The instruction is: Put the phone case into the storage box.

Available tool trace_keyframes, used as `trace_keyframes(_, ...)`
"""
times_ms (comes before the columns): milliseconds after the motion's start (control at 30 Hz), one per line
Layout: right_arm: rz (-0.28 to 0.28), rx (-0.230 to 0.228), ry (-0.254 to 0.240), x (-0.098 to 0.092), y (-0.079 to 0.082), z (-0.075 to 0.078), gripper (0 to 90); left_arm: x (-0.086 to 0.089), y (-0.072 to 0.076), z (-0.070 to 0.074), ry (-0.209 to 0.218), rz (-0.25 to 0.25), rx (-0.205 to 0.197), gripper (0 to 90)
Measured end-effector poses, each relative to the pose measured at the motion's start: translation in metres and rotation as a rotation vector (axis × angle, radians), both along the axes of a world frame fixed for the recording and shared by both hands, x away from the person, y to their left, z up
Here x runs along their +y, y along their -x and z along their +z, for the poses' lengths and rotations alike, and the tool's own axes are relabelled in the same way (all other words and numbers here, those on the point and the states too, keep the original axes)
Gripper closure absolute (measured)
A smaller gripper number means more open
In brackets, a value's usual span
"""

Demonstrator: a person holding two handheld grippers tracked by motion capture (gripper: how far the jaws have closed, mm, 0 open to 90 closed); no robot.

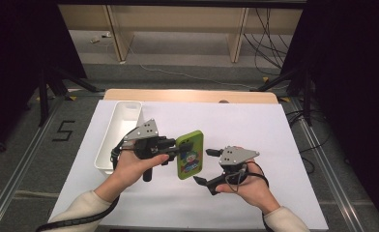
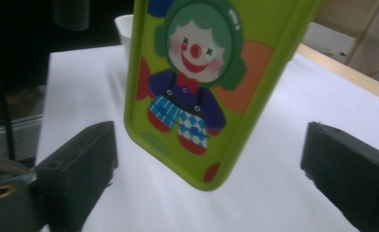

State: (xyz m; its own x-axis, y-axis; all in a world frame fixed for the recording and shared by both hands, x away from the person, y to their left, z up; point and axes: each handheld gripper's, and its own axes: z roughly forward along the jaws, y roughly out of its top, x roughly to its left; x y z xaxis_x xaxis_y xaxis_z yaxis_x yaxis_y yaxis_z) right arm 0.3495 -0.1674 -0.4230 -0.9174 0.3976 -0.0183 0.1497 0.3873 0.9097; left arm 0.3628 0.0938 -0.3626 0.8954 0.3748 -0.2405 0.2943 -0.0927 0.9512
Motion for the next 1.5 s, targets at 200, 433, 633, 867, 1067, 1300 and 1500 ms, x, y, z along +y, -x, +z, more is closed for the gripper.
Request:
trace_keyframes(200,0.067,0.042,-0.014,0.004,-0.005,-0.01,17.8,-0.001,0.002,0.001,0.017,-0.034,0.006,77.5)
trace_keyframes(433,0.119,0.079,-0.054,0.004,-0.007,-0.011,23.6,-0.004,0.004,0.001,0.035,-0.077,0.009,77.4)
trace_keyframes(633,0.143,0.097,-0.075,0.005,-0.007,-0.012,32.5,-0.006,0.004,0.001,0.045,-0.095,0.009,77.4)
trace_keyframes(867,0.176,0.115,-0.102,0.005,-0.007,-0.011,47.2,-0.006,0.004,0.0,0.058,-0.108,0.004,77.4)
trace_keyframes(1067,0.203,0.113,-0.097,0.004,-0.008,-0.01,57.8,-0.004,0.002,-0.001,0.068,-0.104,-0.001,77.1)
trace_keyframes(1300,0.212,0.153,-0.139,0.0,-0.011,-0.012,73.3,-0.005,0.0,-0.003,0.079,-0.093,-0.019,75.8)
trace_keyframes(1500,0.199,0.209,-0.185,-0.003,-0.011,-0.011,86.0,-0.007,0.002,-0.003,0.078,-0.066,-0.059,64.4)
